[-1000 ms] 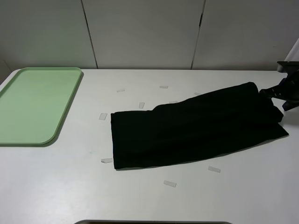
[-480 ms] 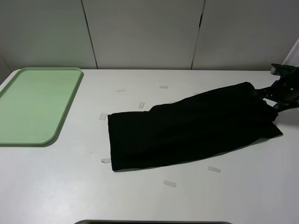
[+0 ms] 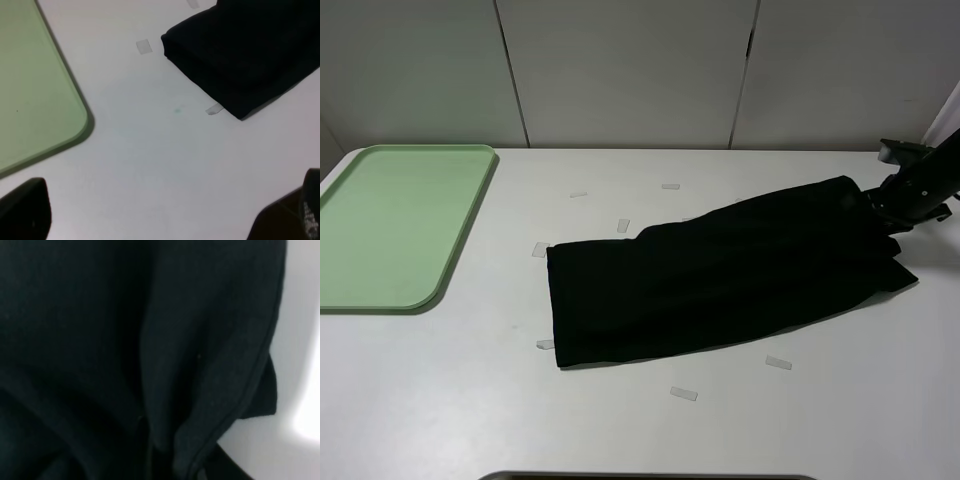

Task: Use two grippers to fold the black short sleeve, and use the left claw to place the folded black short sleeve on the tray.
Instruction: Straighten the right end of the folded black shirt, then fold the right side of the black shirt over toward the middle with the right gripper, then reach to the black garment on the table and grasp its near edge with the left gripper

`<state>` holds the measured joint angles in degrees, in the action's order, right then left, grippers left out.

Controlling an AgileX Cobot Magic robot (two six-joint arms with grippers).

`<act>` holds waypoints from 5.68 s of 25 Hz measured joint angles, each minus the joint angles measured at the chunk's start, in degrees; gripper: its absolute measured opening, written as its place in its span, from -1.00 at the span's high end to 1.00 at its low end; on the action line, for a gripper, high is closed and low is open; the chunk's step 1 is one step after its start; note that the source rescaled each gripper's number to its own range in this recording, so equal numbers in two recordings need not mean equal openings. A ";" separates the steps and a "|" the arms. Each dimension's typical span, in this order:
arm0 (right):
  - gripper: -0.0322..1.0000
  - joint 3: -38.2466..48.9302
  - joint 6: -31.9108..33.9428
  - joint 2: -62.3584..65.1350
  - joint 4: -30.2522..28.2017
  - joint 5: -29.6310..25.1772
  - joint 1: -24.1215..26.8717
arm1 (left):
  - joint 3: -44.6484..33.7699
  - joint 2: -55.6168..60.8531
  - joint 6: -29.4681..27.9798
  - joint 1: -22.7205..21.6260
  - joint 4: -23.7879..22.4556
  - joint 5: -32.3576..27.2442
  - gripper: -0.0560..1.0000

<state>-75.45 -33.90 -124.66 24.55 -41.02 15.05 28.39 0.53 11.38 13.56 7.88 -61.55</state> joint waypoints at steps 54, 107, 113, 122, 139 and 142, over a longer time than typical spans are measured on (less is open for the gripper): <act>0.73 1.07 56.71 12.97 -34.86 -11.51 -42.61 | 0.00 0.00 -0.05 0.00 -4.30 0.00 -1.00; -1.00 10.28 49.31 10.02 -34.41 13.02 -45.88 | 0.00 0.00 4.33 0.00 -4.95 0.00 -1.00; -1.00 10.22 49.31 14.60 -36.85 13.02 -45.88 | 0.00 0.00 4.33 0.00 -4.95 0.00 -1.00; -1.00 10.04 49.31 38.95 -42.70 4.56 -45.88 | 0.00 0.00 4.34 0.00 -4.95 0.00 -1.00; -1.00 10.00 43.88 90.48 -42.10 -23.28 -45.42 | 0.00 0.00 4.39 0.00 -4.95 0.00 -1.00; -1.00 9.94 43.43 97.90 -42.25 -27.09 -45.42 | 0.00 0.00 4.39 0.00 -4.95 0.00 -1.00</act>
<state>-65.52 9.53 -26.76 -17.70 -68.11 -30.37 28.39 0.53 15.77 13.56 2.93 -61.55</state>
